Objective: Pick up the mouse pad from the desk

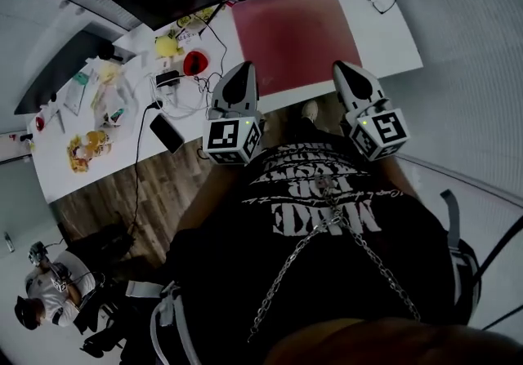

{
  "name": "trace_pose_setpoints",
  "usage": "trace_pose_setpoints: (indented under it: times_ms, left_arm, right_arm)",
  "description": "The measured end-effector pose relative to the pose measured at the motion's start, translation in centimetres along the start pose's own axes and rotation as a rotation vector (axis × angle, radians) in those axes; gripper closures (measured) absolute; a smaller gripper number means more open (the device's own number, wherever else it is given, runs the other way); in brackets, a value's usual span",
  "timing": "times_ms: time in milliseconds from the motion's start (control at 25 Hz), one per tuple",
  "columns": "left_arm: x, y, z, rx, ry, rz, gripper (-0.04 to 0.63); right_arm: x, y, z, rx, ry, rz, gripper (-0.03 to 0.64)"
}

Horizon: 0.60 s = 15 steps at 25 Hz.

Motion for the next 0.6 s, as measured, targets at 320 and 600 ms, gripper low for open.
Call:
trace_pose_setpoints:
  times_ms: [320,600]
  left_arm:
    - [-1.6,6.6,0.7,-0.054,0.010,0.025,0.589]
    - [-2.0,10.3,3.4,-0.084,0.017,0.045,0.589]
  right_arm:
    - [-2.6,3.6,6.8,-0.038,-0.024,0.004,0.620]
    - [-3.6,3.6,11.6,-0.071,-0.035,0.025,0.620]
Point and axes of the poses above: the fingertips, and each gripper's own axes: y forward along the fingers, z to its right, x out of its underside, the point moved 10 cm from there along -y, backward along the fingers, and after that the axes turned 3 degrees about z, right-handed, at the moved point
